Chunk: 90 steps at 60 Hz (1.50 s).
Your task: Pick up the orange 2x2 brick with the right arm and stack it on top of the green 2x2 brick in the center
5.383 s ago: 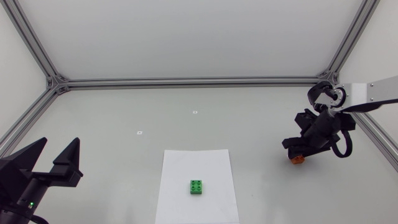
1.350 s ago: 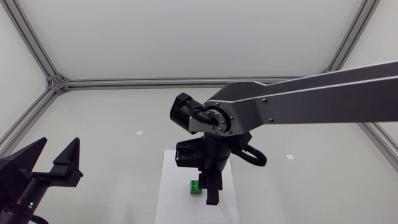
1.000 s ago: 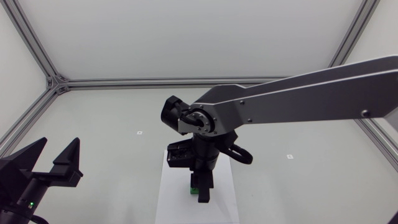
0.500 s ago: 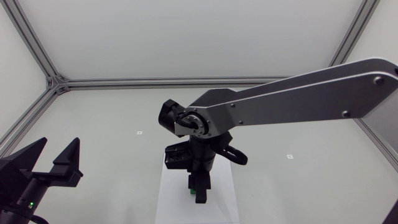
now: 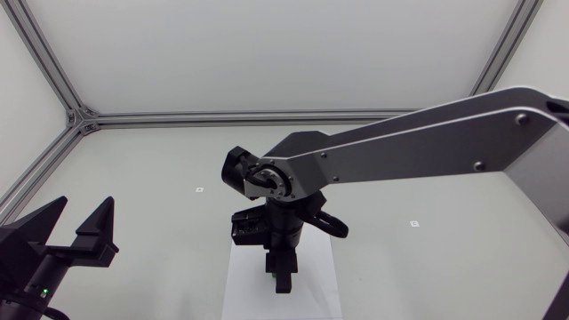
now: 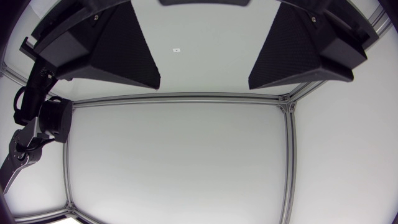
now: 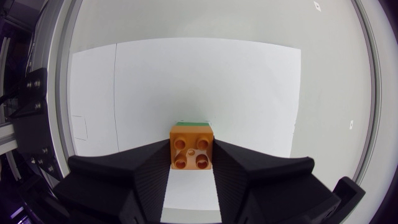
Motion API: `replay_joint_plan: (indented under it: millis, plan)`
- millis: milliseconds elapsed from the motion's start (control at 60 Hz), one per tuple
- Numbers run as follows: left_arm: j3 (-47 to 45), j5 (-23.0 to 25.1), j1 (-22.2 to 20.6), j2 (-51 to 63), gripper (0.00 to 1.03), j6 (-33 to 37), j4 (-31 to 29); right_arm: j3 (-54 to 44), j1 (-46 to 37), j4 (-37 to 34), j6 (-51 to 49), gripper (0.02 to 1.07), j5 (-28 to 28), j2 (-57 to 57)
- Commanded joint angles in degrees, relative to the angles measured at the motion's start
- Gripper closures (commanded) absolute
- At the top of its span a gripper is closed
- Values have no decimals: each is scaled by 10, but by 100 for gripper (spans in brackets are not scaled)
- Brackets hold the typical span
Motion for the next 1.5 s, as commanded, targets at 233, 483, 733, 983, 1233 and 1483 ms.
replay_joint_plan:
  millis: [233,483,733,983,1233,1483]
  plan:
    - [-23,3,2,-5,4,8,-8,5,-3,-1,6,101,-1,20]
    - [-23,3,2,-5,4,8,-8,-2,-2,-8,16,101,-1,15]
    - [-23,3,2,-5,4,8,-8,-7,-2,-11,21,101,2,14]
    - [-23,3,2,-5,4,8,-8,-18,-1,-12,23,101,3,3]
    - [-23,3,2,-5,4,8,-8,-26,-3,-9,24,101,6,1]
    - [-23,3,2,-5,4,8,-8,-32,5,0,39,101,17,17]
